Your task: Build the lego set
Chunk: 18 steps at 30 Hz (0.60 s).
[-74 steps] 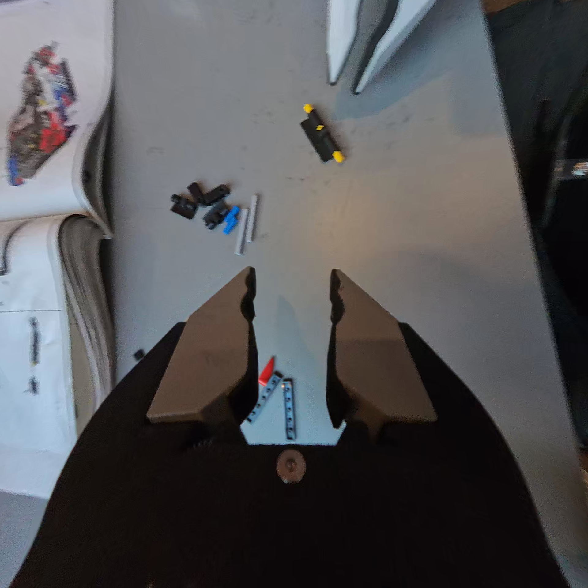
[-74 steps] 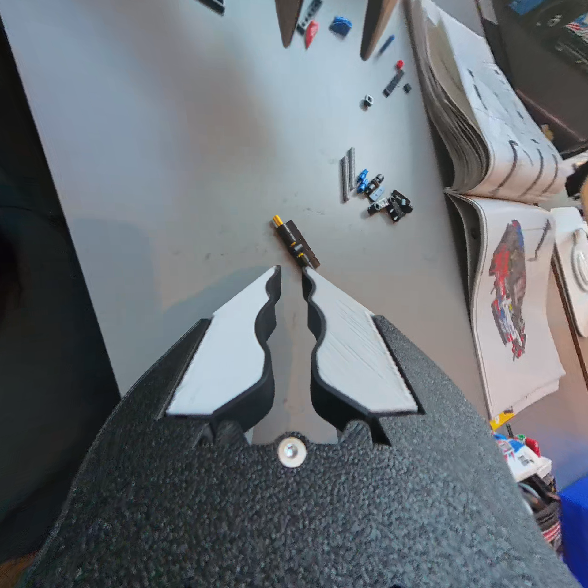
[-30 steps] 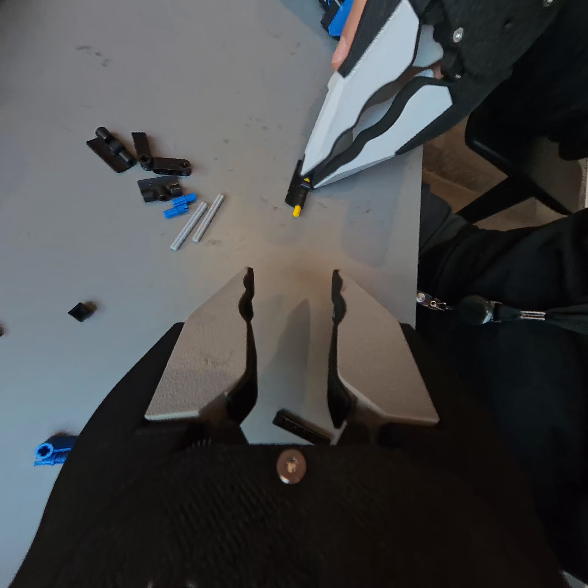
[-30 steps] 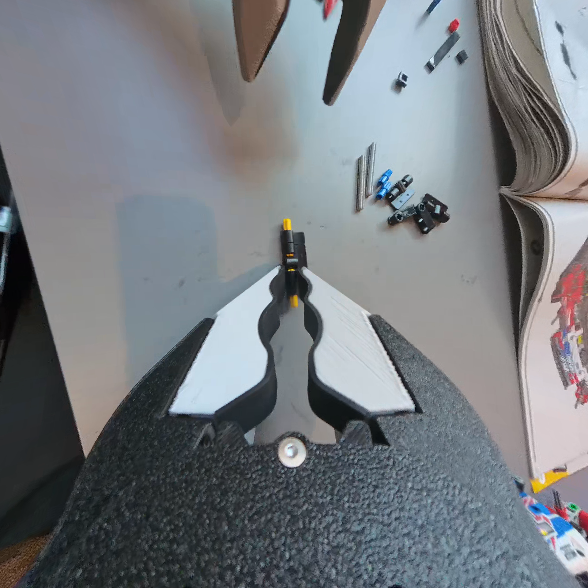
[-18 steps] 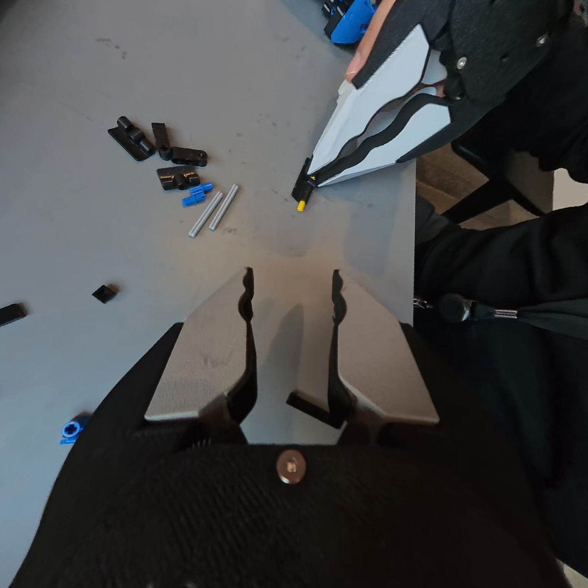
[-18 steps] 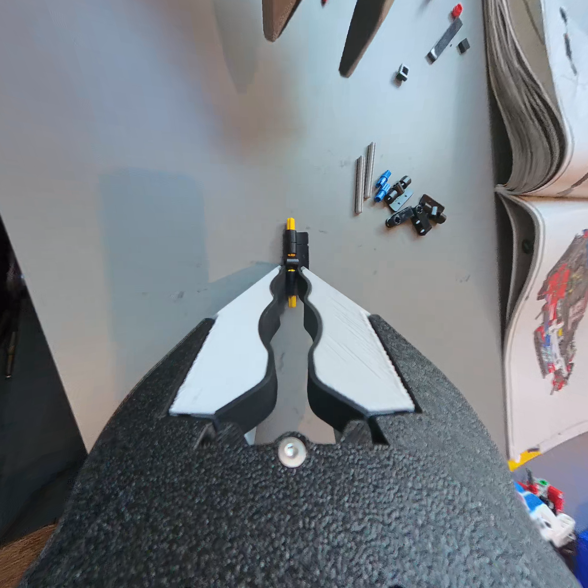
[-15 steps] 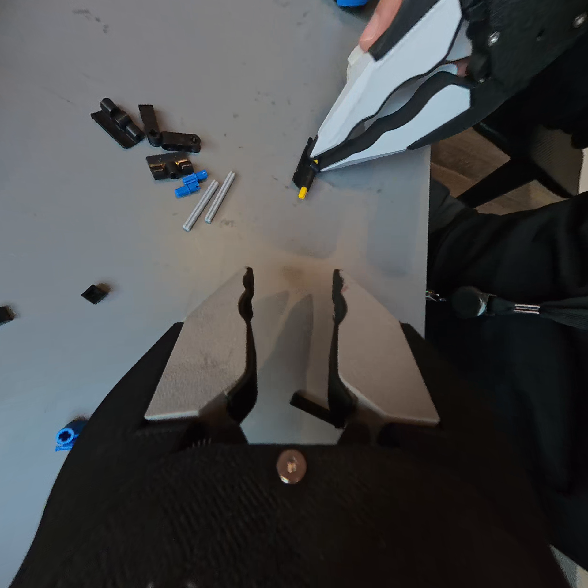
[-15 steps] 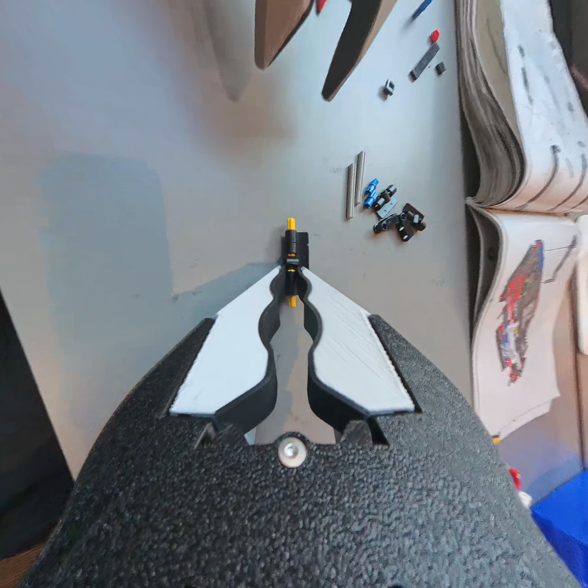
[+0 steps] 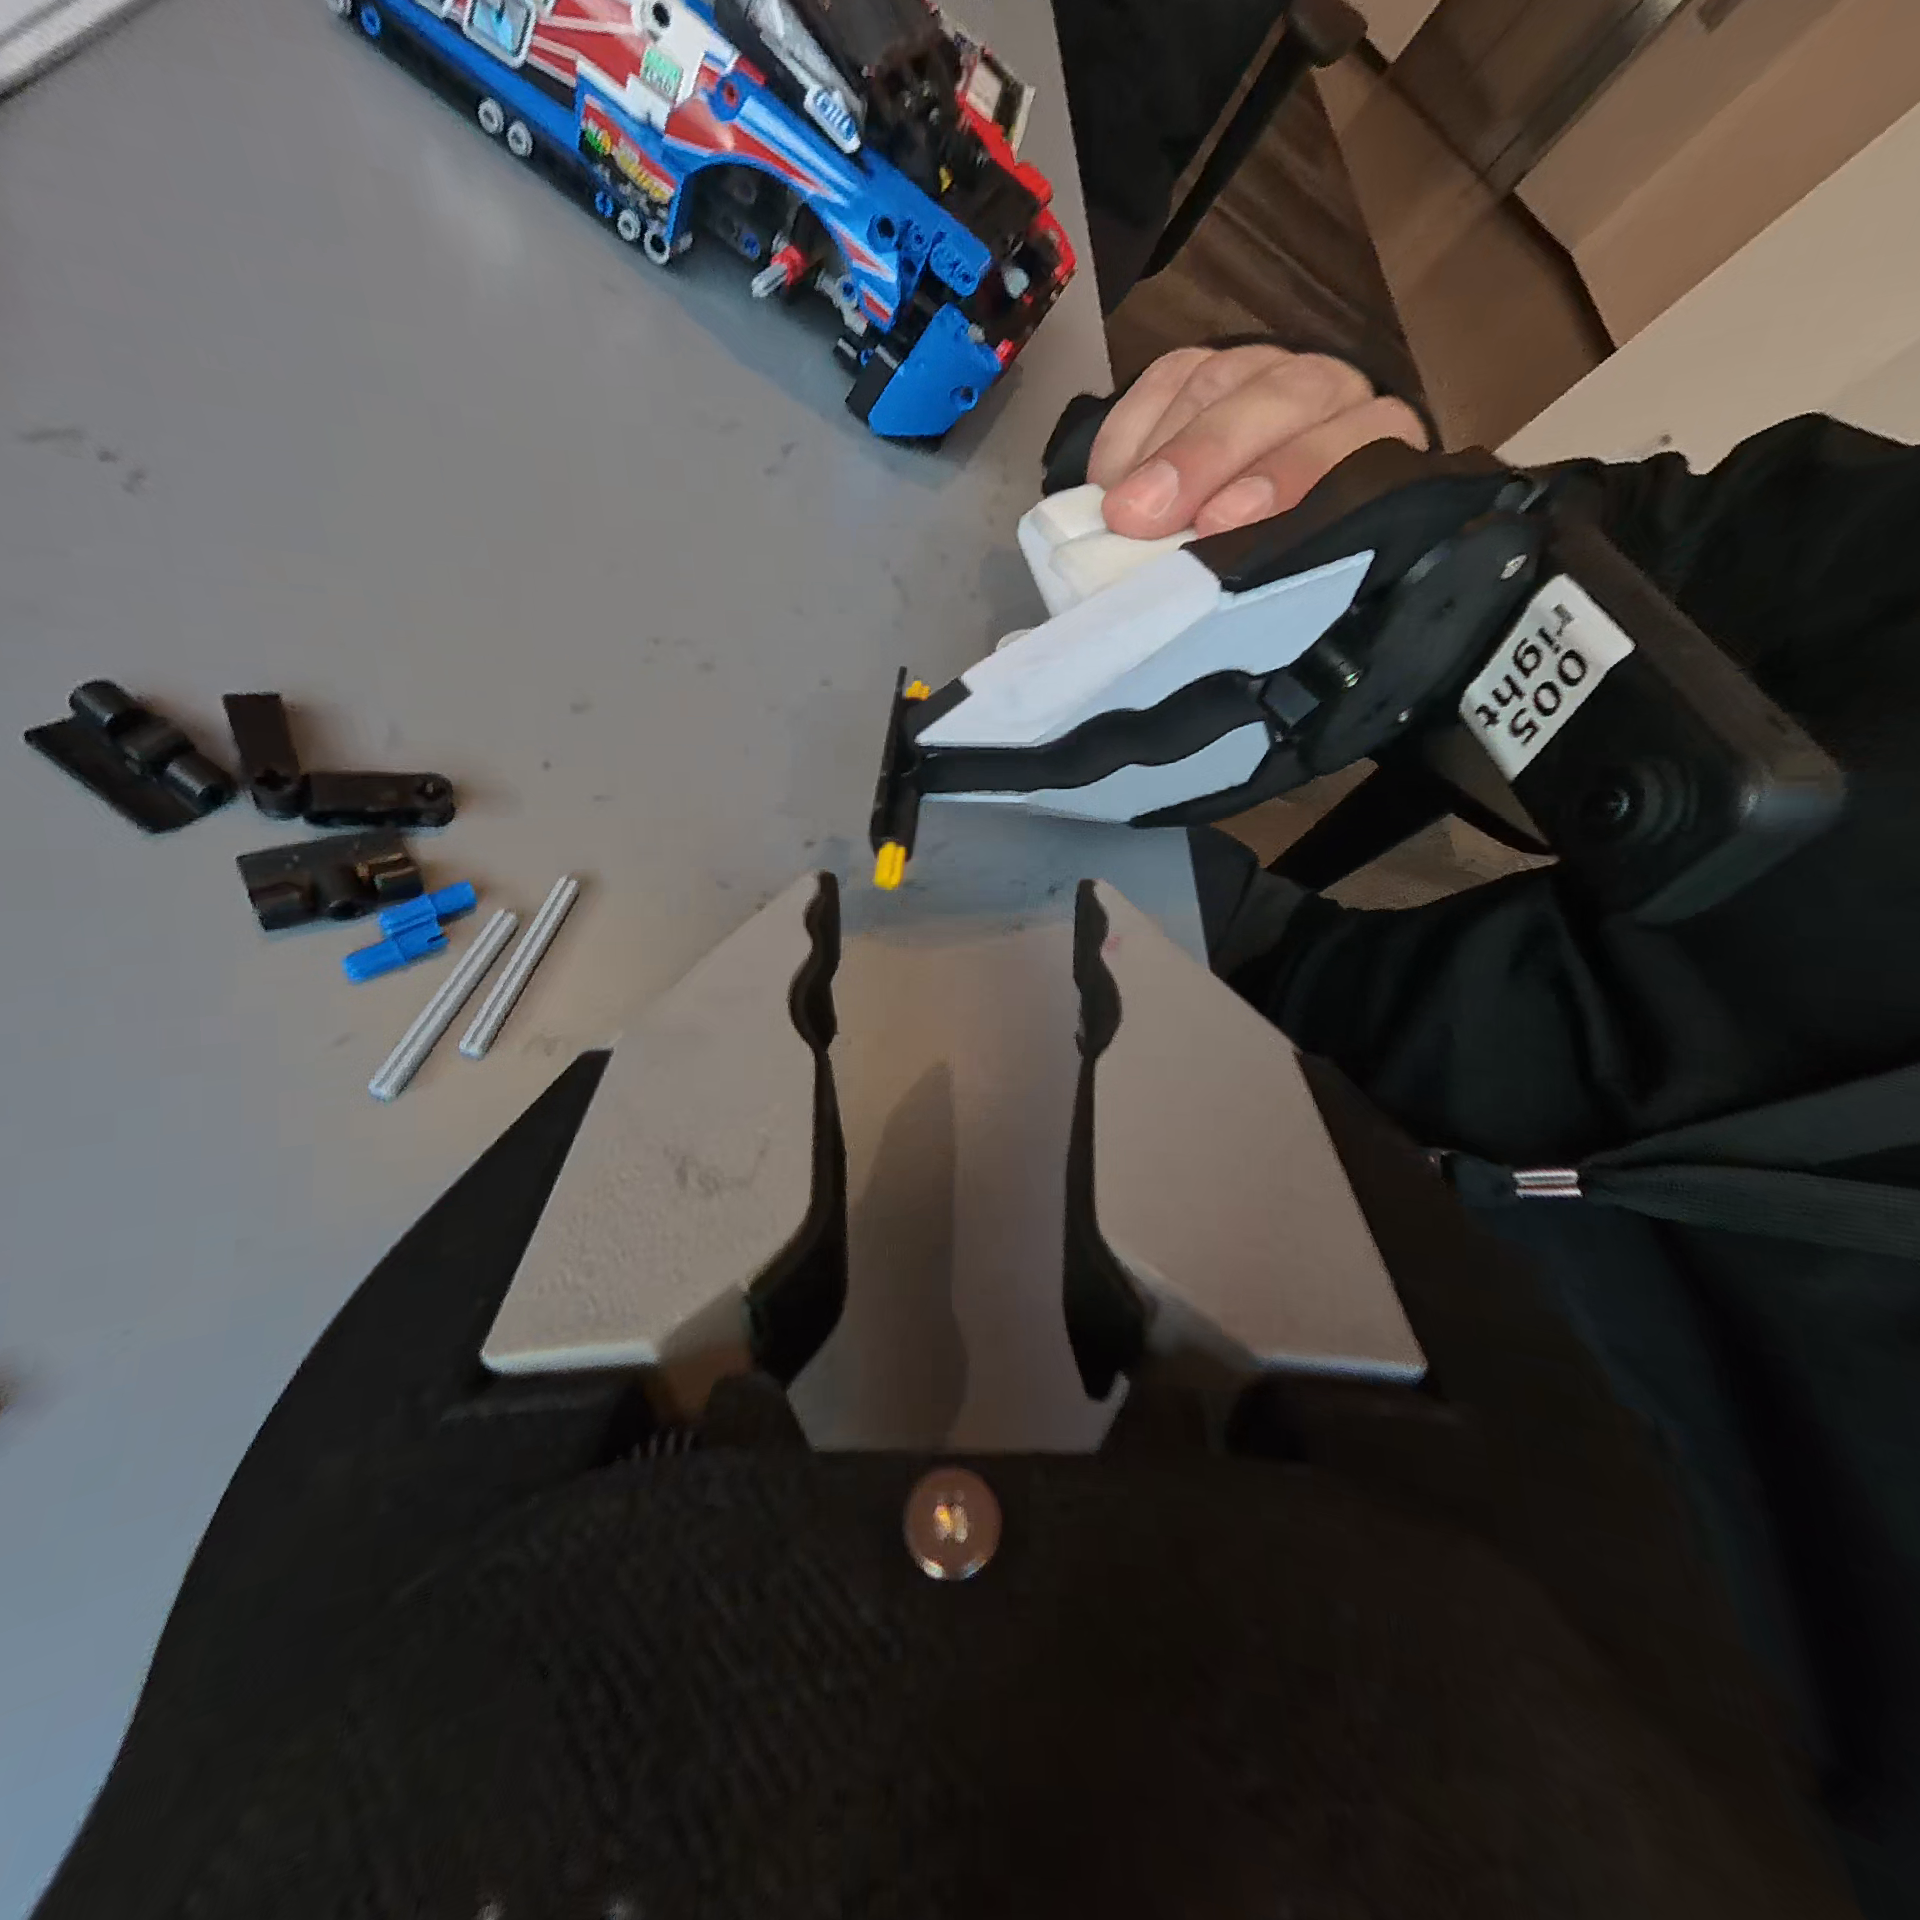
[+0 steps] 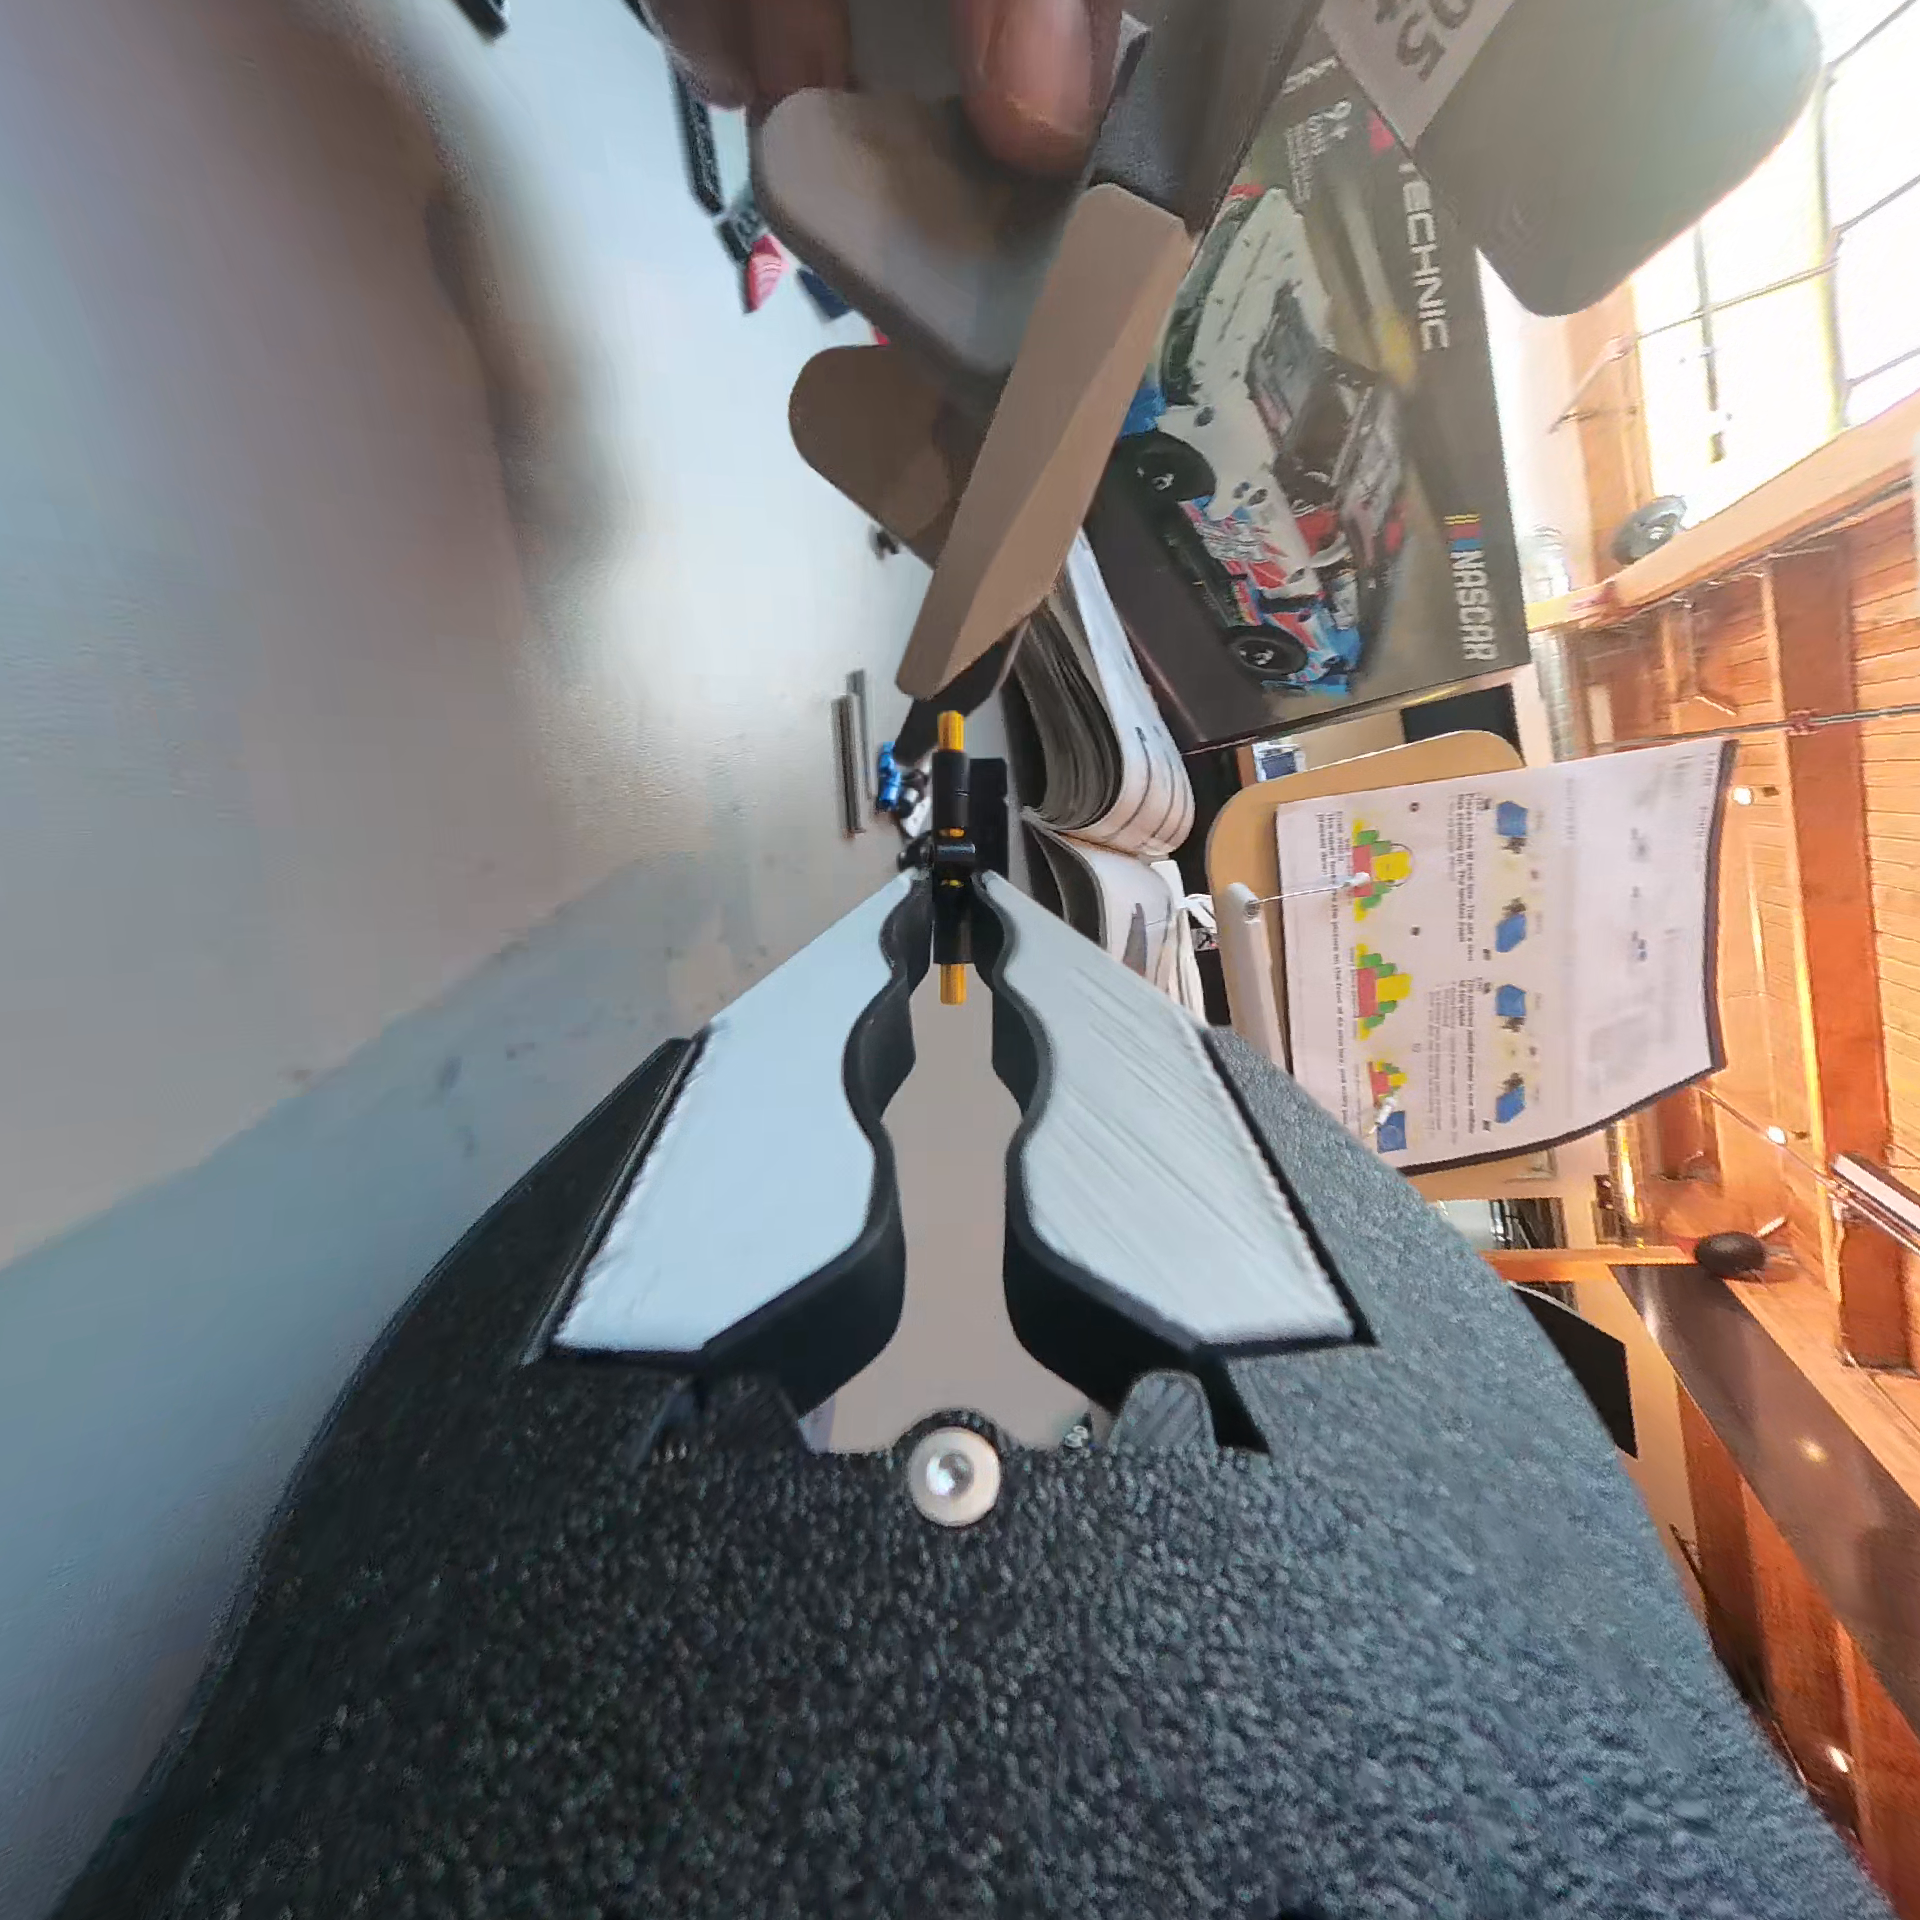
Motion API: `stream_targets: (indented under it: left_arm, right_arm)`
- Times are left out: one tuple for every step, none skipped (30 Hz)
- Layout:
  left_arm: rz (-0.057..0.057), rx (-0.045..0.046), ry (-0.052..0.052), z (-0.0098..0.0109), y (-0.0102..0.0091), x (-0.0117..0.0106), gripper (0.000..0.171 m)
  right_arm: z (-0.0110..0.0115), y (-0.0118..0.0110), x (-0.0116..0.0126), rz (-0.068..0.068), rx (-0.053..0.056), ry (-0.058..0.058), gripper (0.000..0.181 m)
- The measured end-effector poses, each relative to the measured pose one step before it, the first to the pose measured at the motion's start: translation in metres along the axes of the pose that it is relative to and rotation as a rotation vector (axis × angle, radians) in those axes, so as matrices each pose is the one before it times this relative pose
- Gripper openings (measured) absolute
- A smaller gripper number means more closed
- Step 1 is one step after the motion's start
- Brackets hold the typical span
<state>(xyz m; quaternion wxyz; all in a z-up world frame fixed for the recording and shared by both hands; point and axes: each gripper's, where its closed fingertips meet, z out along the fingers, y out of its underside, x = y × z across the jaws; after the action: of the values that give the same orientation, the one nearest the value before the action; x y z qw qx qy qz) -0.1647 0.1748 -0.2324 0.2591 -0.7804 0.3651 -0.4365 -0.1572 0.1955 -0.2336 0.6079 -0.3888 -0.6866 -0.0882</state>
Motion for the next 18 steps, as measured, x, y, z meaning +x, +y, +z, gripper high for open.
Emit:
stream_targets:
  left_arm:
    - [0.0121, 0.01217, -0.0025, 0.00101, -0.00272, 0.00196, 0.039]
    - [0.0146, 0.00483, -0.0072, 0.00087, -0.00132, 0.00086, 0.034]
    - [0.0142, 0.00531, -0.0120, 0.00067, -0.00107, -0.00006, 0.033]
    - [0.0096, 0.00820, -0.0119, 0.00051, -0.00136, -0.00073, 0.032]
    - [0.0015, 0.00900, -0.0019, 0.00071, -0.00118, 0.00031, 0.029]
    - [-0.0026, 0.00451, 0.0043, 0.00104, -0.00015, 0.00058, 0.027]
    - [-0.0022, 0.00449, 0.0017, 0.00099, 0.00021, 0.00005, 0.024]
    - [0.0013, 0.00586, -0.0050, 0.00071, 0.00001, -0.00106, 0.020]
    - [0.0059, 0.00411, -0.0094, 0.00027, 0.00033, -0.00173, 0.014]
    - [0.0097, 0.00455, -0.0109, -0.00020, 0.00021, -0.00189, 0.007]
    - [0.0115, 0.00594, -0.0048, -0.00026, -0.00017, -0.00095, 0.006]
    - [0.0046, 0.00409, -0.0009, 0.00018, 0.00013, -0.00043, 0.006]
    - [0.0028, 0.00198, -0.0026, 0.00020, 0.00018, -0.00059, 0.006]
    - [0.0098, 0.00055, -0.0084, 0.00006, 0.00027, -0.00111, 0.006]
    - [0.0240, -0.00345, -0.0157, 0.00000, 0.00093, -0.00149, 0.005]
    - [0.0343, -0.00575, -0.0224, 0.00030, 0.00107, -0.00180, 0.005]
    - [0.0366, 0.00126, -0.0233, 0.00005, -0.00020, -0.00155, 0.005]
    - [0.0327, -0.00136, -0.0227, 0.00020, -0.00002, -0.00164, 0.005]
  right_arm:
    - [0.00039, -0.00042, 0.00156, -0.0039, 0.0007, 0.0142, 0.006]
    - [0.00035, -0.00076, 0.00037, -0.0062, 0.0028, 0.0073, 0.006]
    - [0.00033, -0.00067, -0.00009, -0.0066, 0.0017, 0.0054, 0.006]
    - [0.00004, -0.00053, 0.00004, -0.0068, 0.0010, 0.0081, 0.006]
    - [-0.00010, -0.00090, -0.00069, -0.0051, 0.0033, 0.0035, 0.006]
    - [-0.00043, -0.00091, -0.00090, -0.0011, 0.0043, 0.0012, 0.006]
    - [-0.00040, -0.00077, -0.00025, 0.0012, 0.0036, 0.0028, 0.006]
    - [-0.00043, -0.00024, -0.00019, 0.0002, 0.0017, 0.0019, 0.006]
    - [-0.00033, -0.00004, 0.00002, 0.0008, 0.0034, 0.0019, 0.006]
    - [-0.00040, -0.00038, 0.00019, 0.0045, 0.0057, 0.0022, 0.006]
    - [-0.00006, -0.00003, 0.00018, 0.0051, 0.0025, 0.0018, 0.006]
    - [0.00021, 0.00021, 0.00007, 0.0022, -0.0011, 0.0018, 0.006]
    - [0.00035, 0.00036, -0.00002, 0.0007, -0.0016, 0.0015, 0.006]
    - [0.00065, 0.00038, -0.00027, 0.0012, -0.0007, 0.0008, 0.006]
    - [0.00082, 0.00044, -0.00031, 0.0009, -0.0008, -0.0008, 0.006]
    - [0.00084, 0.00043, -0.00008, 0.0004, -0.0015, 0.0000, 0.006]
    - [0.00087, 0.00079, 0.00022, 0.0029, -0.0017, 0.0008, 0.007]
    - [0.00099, 0.00091, -0.00013, 0.0062, -0.0018, -0.0028, 0.007]
